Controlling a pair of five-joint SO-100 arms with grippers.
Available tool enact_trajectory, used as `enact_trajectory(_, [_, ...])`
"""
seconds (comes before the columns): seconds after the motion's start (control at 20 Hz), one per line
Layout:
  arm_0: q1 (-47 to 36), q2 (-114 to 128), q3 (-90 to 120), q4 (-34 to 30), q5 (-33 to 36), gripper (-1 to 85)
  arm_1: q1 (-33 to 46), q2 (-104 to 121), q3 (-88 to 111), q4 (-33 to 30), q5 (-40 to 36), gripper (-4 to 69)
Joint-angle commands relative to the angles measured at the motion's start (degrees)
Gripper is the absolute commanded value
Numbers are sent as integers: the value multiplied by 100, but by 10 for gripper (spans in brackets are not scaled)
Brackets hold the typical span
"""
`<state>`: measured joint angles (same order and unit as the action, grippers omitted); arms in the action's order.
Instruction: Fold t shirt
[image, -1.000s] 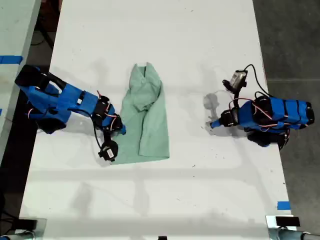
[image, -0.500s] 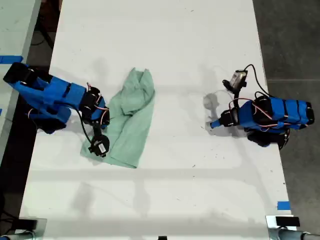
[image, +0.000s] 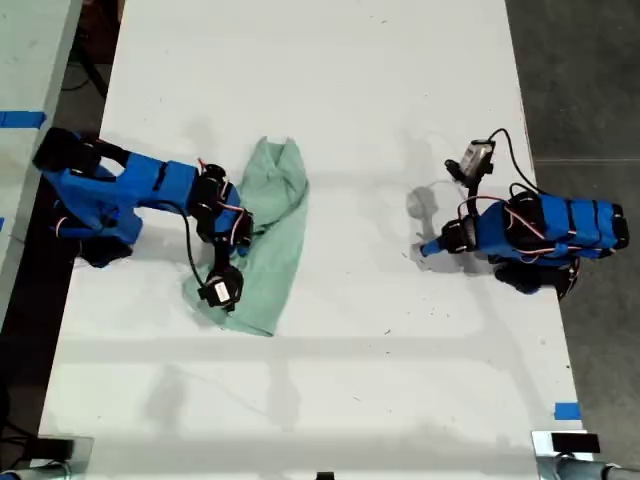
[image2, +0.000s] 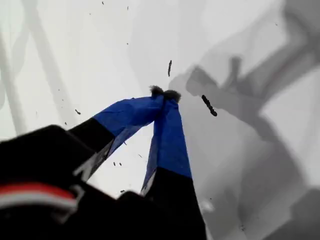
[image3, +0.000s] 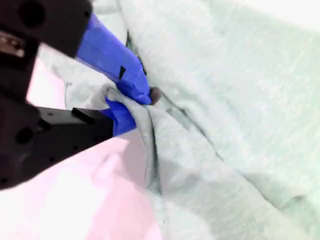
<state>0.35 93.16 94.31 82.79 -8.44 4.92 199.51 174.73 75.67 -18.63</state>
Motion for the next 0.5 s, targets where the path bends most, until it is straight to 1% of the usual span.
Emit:
enact_trajectory(0.0, [-246, -1266, -1784, 53, 686, -3, -26, 70, 360, 0, -88, -21])
enact_trajectory(0.05, [-272, -1854, -2461, 149, 870, 42, -26, 70, 360, 0, -97, -21])
enact_trajectory(0.1, [-272, -2417, -3120, 281, 984, 154, -26, 70, 360, 0, -105, -21])
enact_trajectory(0.15, [-272, -2804, -3568, 352, 1063, 195, -35, 70, 360, 0, -105, -21])
enact_trajectory(0.25, [-264, -2997, -3683, 352, 1099, 218, -35, 70, 360, 0, -123, -22])
enact_trajectory(0.45, [-264, -2874, -3674, 606, 1274, 206, -35, 70, 360, 0, -132, -22])
